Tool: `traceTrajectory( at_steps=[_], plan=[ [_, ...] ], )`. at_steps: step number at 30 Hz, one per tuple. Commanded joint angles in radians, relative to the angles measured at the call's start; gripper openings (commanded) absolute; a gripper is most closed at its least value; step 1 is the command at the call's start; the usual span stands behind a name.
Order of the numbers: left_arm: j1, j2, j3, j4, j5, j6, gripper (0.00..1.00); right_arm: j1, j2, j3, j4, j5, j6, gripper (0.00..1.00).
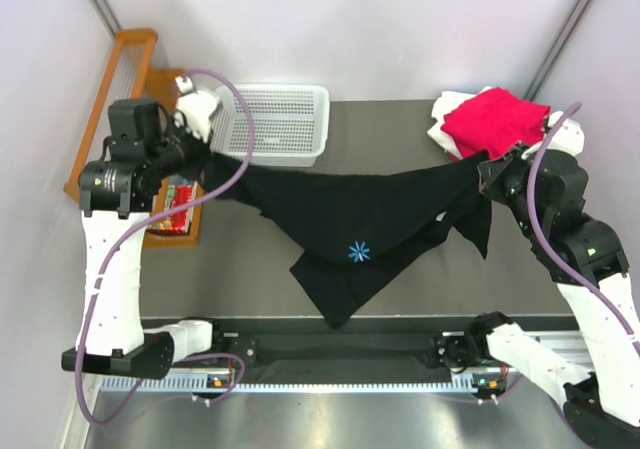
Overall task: Fold and stack the t-shirts
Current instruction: Flatten the tshirt out
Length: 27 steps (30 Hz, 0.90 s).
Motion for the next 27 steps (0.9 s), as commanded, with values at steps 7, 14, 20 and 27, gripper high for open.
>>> traceTrajectory(
  at_steps=[7, 14, 20, 27],
  plan=[
    [-0.177, -0.019, -0.246, -0.429, 0.159, 0.158, 0.13, -0.062, 0.013, 0.077, -0.009, -0.023, -0.032, 0.00],
    [-0.179, 0.059, -0.087, -0.428, 0.222, 0.184, 0.17, -0.105, 0.038, 0.053, -0.020, -0.060, -0.028, 0.00],
    [-0.179, 0.180, -0.129, -0.160, 0.112, 0.077, 0.18, -0.147, 0.036, 0.036, -0.018, -0.125, -0.009, 0.00],
    [-0.177, 0.530, -0.206, -0.041, 0.001, -0.074, 0.08, -0.147, 0.021, 0.025, -0.007, -0.181, 0.006, 0.00]
  ],
)
